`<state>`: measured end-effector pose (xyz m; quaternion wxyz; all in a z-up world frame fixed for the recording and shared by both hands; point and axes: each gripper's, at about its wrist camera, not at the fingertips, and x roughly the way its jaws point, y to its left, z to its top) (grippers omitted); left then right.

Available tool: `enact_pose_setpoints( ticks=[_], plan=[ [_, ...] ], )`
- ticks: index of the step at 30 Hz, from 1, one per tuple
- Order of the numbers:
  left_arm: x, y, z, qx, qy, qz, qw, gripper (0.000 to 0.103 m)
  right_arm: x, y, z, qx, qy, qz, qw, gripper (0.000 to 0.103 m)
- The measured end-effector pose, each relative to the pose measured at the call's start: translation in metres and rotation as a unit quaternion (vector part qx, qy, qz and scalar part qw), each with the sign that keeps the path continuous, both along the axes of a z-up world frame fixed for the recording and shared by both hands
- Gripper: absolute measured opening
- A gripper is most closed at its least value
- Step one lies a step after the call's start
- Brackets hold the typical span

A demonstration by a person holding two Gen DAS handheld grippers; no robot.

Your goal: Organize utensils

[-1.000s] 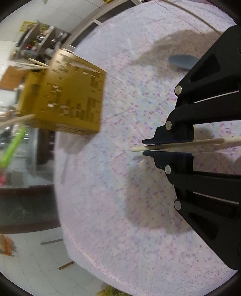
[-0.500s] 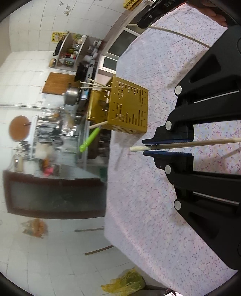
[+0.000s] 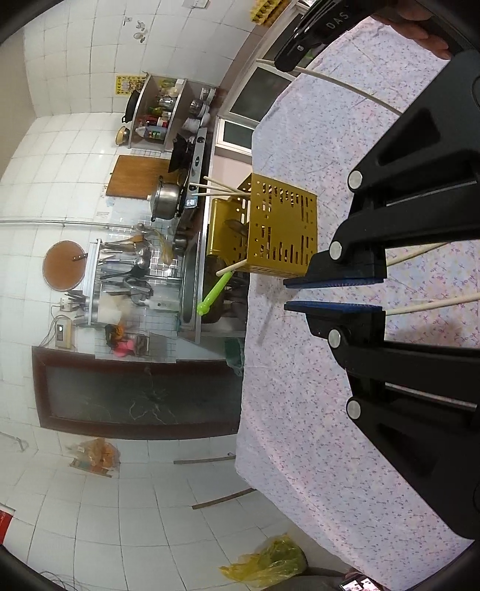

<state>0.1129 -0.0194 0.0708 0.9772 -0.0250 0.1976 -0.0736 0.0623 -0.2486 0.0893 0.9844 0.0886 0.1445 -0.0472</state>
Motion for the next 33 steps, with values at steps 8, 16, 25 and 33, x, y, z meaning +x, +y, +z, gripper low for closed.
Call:
enact_pose_setpoints(
  ticks=[8, 16, 25, 33],
  plan=[
    [0.045, 0.009, -0.031, -0.005, 0.094, 0.005, 0.9956, 0.02, 0.011, -0.005, -0.003, 0.005, 0.02, -0.003, 1.0, 0.006],
    [0.105, 0.009, -0.102, 0.026, 0.236, 0.014, 0.9713, 0.047, 0.046, -0.014, -0.011, 0.013, 0.046, -0.009, 0.999, 0.006],
    [0.134, 0.001, -0.139, 0.064, 0.271, 0.014, 0.9604, 0.047, 0.068, -0.014, -0.023, 0.01, 0.059, -0.007, 0.998, 0.006],
    [0.149, -0.011, -0.136, 0.079, 0.275, -0.008, 0.9582, 0.007, 0.073, -0.015, -0.026, 0.015, 0.062, -0.01, 0.998, 0.006]
  ],
)
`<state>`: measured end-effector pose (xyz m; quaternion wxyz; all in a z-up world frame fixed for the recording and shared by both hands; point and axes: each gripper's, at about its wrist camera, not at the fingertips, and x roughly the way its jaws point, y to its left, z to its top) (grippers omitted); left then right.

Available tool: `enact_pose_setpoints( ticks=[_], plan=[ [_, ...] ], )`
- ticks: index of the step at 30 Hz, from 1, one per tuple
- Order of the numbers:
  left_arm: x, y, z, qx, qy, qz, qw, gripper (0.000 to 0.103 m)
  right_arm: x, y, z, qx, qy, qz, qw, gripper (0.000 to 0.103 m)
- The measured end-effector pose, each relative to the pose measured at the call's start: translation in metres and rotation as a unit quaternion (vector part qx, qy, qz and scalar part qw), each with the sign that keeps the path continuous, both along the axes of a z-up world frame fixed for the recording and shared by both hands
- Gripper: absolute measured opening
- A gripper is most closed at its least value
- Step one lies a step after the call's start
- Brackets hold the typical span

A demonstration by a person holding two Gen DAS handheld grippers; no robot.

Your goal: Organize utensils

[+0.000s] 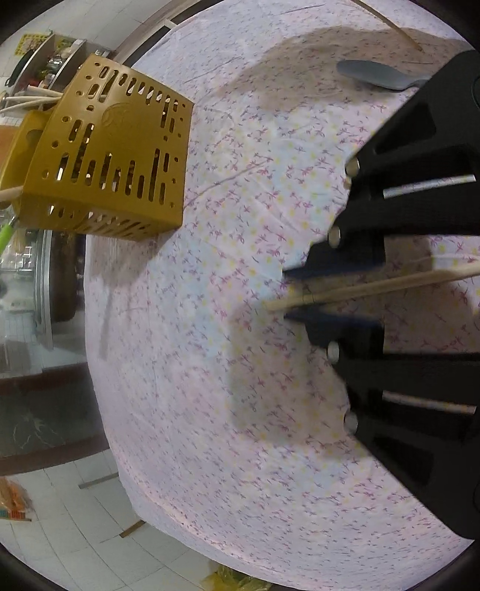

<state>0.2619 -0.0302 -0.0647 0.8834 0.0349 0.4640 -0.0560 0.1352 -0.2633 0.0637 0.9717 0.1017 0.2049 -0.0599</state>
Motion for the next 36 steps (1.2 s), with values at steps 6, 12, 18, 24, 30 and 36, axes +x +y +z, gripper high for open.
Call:
enact_pose_setpoints(
  ticks=[6, 12, 18, 24, 30, 36],
  plan=[
    [-0.008, 0.003, 0.011, -0.022, -0.014, 0.002, 0.9997, 0.005, -0.006, 0.001, 0.004, 0.001, -0.008, -0.002, 1.0, 0.006],
    [-0.041, 0.013, 0.06, -0.061, -0.09, 0.006, 0.994, 0.005, -0.023, 0.003, 0.013, -0.003, -0.028, -0.002, 1.0, 0.006],
    [-0.086, 0.024, 0.101, -0.079, -0.177, 0.015, 0.9808, 0.005, -0.04, 0.007, 0.016, -0.008, -0.037, 0.0, 0.999, 0.006],
    [-0.122, 0.027, 0.119, -0.082, -0.23, 0.016, 0.9695, 0.005, -0.054, 0.01, 0.021, -0.012, -0.045, 0.002, 0.999, 0.006],
    [-0.136, 0.029, 0.135, -0.087, -0.261, 0.014, 0.9612, 0.005, -0.06, 0.013, 0.026, -0.014, -0.054, 0.006, 0.998, 0.006],
    [-0.13, 0.025, 0.149, -0.089, -0.279, 0.009, 0.956, 0.005, -0.058, 0.011, 0.032, -0.016, -0.06, 0.005, 0.998, 0.006]
  ],
)
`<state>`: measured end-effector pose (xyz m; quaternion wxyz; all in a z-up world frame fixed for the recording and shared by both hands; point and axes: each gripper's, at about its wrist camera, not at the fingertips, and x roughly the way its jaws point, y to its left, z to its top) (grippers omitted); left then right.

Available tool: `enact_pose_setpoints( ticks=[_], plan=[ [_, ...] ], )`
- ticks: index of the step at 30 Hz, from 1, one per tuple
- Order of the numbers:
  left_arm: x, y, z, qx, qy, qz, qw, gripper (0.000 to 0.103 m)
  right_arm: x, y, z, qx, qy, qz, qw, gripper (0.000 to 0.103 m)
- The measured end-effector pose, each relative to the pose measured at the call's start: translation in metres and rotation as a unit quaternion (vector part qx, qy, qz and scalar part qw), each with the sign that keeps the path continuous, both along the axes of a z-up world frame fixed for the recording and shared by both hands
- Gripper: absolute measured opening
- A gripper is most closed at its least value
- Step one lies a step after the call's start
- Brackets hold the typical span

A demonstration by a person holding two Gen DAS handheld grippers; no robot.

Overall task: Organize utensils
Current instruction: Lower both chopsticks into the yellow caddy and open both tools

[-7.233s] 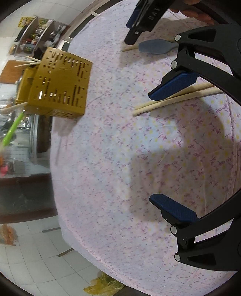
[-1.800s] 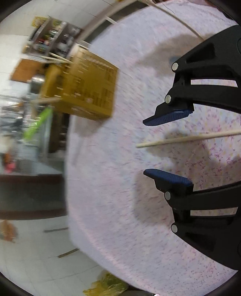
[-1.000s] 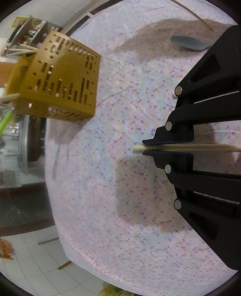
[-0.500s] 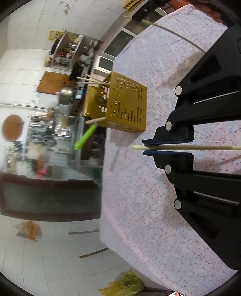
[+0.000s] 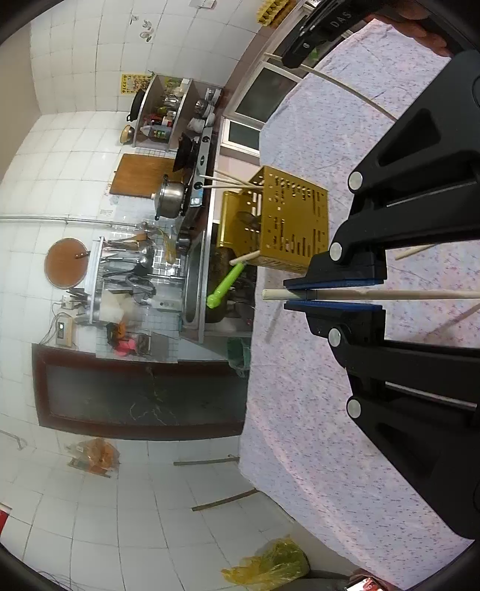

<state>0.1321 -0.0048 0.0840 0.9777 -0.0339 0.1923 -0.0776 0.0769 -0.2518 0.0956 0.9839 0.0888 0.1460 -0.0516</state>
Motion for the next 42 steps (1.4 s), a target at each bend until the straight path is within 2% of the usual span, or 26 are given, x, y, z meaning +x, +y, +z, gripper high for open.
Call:
enact_pose_setpoints(
  ticks=[6, 9, 14, 19, 24, 27, 32, 36, 40, 41, 42],
  plan=[
    [0.019, -0.007, 0.011, -0.008, -0.007, -0.007, 0.9999, 0.005, 0.009, 0.0, 0.008, -0.008, -0.007, 0.002, 1.0, 0.006],
    [0.031, -0.015, 0.027, -0.017, -0.02, -0.017, 0.9995, 0.005, 0.017, 0.001, 0.021, -0.02, -0.018, 0.004, 1.0, 0.006],
    [0.064, -0.034, 0.077, -0.018, -0.072, -0.026, 0.9969, 0.005, 0.036, 0.001, 0.066, -0.042, -0.061, 0.005, 0.997, 0.006],
    [0.11, -0.053, 0.123, -0.037, -0.115, -0.029, 0.9922, 0.005, 0.08, 0.003, 0.116, -0.062, -0.102, 0.008, 0.993, 0.006],
    [0.162, -0.077, 0.134, -0.04, -0.126, -0.031, 0.9907, 0.005, 0.128, 0.007, 0.138, -0.069, -0.126, 0.013, 0.99, 0.006],
    [0.191, -0.089, 0.119, -0.033, -0.118, -0.032, 0.9919, 0.005, 0.16, 0.003, 0.133, -0.052, -0.116, 0.021, 0.992, 0.006],
    [0.229, -0.096, 0.077, -0.024, -0.084, -0.026, 0.9958, 0.005, 0.201, -0.003, 0.093, -0.028, -0.073, 0.034, 0.996, 0.006],
    [0.246, -0.092, 0.055, -0.023, -0.064, -0.016, 0.9976, 0.005, 0.216, -0.003, 0.06, -0.025, -0.036, 0.038, 0.998, 0.006],
    [0.248, -0.083, 0.048, -0.015, -0.047, -0.007, 0.9988, 0.007, 0.219, -0.006, 0.039, -0.019, 0.001, 0.036, 0.999, 0.007],
    [0.245, -0.08, 0.049, -0.012, -0.042, -0.007, 0.999, 0.015, 0.217, -0.007, 0.036, -0.02, 0.01, 0.031, 0.999, 0.008],
    [0.241, -0.076, 0.052, -0.01, -0.039, -0.005, 0.9992, 0.032, 0.213, -0.01, 0.034, -0.02, 0.016, 0.027, 0.999, 0.01]
  ],
)
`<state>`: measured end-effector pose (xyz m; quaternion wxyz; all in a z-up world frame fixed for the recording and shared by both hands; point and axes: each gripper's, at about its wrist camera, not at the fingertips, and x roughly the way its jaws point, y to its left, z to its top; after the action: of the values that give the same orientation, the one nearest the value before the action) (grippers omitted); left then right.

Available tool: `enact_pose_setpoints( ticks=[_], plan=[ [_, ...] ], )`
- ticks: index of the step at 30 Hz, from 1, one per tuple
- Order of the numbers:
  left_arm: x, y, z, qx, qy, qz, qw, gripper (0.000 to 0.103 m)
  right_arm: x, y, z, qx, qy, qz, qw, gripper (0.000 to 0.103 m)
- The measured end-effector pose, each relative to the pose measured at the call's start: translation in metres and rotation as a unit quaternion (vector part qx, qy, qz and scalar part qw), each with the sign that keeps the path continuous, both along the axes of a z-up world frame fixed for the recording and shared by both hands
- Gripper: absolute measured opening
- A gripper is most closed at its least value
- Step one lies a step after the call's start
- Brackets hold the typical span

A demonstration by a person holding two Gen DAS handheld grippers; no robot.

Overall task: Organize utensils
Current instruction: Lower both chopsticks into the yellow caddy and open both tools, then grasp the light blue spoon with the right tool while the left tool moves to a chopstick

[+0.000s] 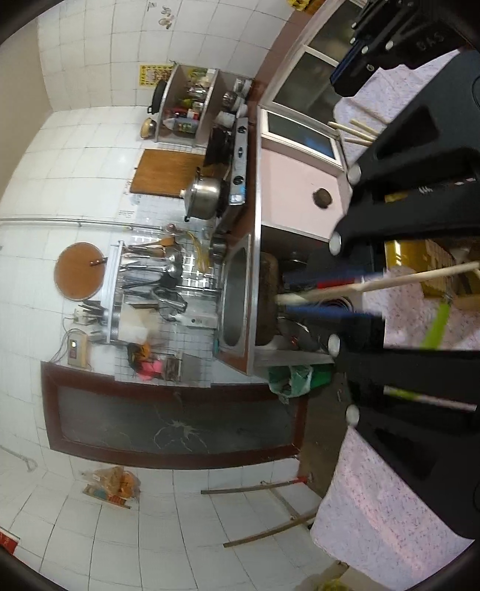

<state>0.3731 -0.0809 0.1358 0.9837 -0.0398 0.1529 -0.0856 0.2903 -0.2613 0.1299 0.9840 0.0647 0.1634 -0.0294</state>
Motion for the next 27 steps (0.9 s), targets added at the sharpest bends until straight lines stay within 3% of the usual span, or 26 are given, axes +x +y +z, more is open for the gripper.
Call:
enact_pose_setpoints(
  ticks=[1, 2, 3, 6, 8, 13, 18, 22, 27],
  plan=[
    [-0.005, 0.003, 0.002, 0.001, 0.0, 0.003, 1.0, 0.044, -0.003, -0.002, -0.001, 0.002, 0.006, -0.004, 1.0, 0.03],
    [-0.016, 0.009, 0.006, 0.004, -0.004, 0.01, 0.9999, 0.065, -0.011, -0.005, -0.003, 0.009, 0.01, -0.01, 1.0, 0.054],
    [-0.026, 0.014, 0.009, 0.008, -0.011, 0.017, 0.9998, 0.078, -0.017, -0.006, -0.004, 0.012, 0.012, -0.014, 1.0, 0.058],
    [-0.058, 0.027, 0.014, 0.034, -0.02, 0.03, 0.9988, 0.09, -0.04, -0.008, -0.011, 0.017, 0.036, -0.027, 0.999, 0.06],
    [-0.078, 0.038, 0.012, 0.049, -0.007, 0.034, 0.9982, 0.098, -0.055, -0.009, -0.017, 0.024, 0.05, -0.031, 0.998, 0.07],
    [-0.119, 0.065, -0.02, 0.07, 0.054, 0.038, 0.9954, 0.098, -0.099, 0.004, -0.052, 0.02, 0.104, -0.042, 0.993, 0.079],
    [-0.147, 0.093, -0.083, 0.066, 0.143, 0.053, 0.9861, 0.098, -0.125, 0.025, -0.101, 0.029, 0.173, -0.045, 0.983, 0.079],
    [-0.156, 0.107, -0.135, 0.071, 0.215, 0.067, 0.9717, 0.098, -0.135, 0.04, -0.132, 0.03, 0.215, -0.047, 0.975, 0.079],
    [-0.161, 0.114, -0.179, 0.077, 0.279, 0.085, 0.9535, 0.098, -0.143, 0.062, -0.153, 0.014, 0.242, -0.045, 0.969, 0.079]
  ],
)
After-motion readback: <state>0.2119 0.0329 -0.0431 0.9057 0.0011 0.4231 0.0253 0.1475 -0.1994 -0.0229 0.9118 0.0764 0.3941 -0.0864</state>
